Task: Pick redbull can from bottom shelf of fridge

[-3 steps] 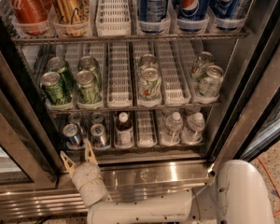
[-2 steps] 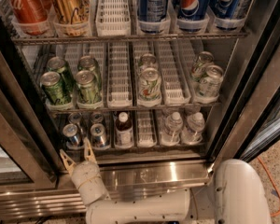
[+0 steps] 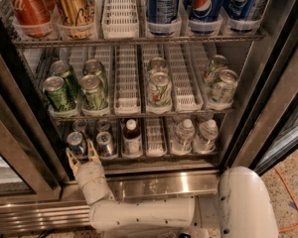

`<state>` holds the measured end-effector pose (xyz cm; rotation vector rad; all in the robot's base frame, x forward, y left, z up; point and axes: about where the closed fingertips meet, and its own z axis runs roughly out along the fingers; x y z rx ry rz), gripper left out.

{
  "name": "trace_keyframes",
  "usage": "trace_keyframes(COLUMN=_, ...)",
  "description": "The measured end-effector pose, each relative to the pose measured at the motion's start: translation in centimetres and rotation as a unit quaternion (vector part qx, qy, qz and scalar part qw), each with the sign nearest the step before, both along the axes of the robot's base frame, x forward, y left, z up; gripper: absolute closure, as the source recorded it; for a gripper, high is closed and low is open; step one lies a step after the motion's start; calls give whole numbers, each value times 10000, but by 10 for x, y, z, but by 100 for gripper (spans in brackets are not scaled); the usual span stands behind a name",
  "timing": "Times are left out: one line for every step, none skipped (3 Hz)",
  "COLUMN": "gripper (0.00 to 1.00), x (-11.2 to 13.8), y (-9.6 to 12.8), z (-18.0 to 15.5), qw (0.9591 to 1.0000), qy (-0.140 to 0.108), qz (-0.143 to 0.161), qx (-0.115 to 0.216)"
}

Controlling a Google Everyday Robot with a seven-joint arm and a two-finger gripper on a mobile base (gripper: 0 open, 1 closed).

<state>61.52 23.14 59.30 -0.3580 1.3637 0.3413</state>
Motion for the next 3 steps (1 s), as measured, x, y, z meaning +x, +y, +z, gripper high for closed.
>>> trace_keyframes(gripper=56, x=2, y=1, z=0, qw=10000, qy=-14, qz=4, qx=-3)
trace_keyframes(gripper=79, x=3, y=1, z=0, qw=10000, qy=-16, qz=3, qx=-7)
trace_keyframes(gripper=99, x=3, y=1, z=0, qw=10000, qy=-19, qz=0, qx=-11)
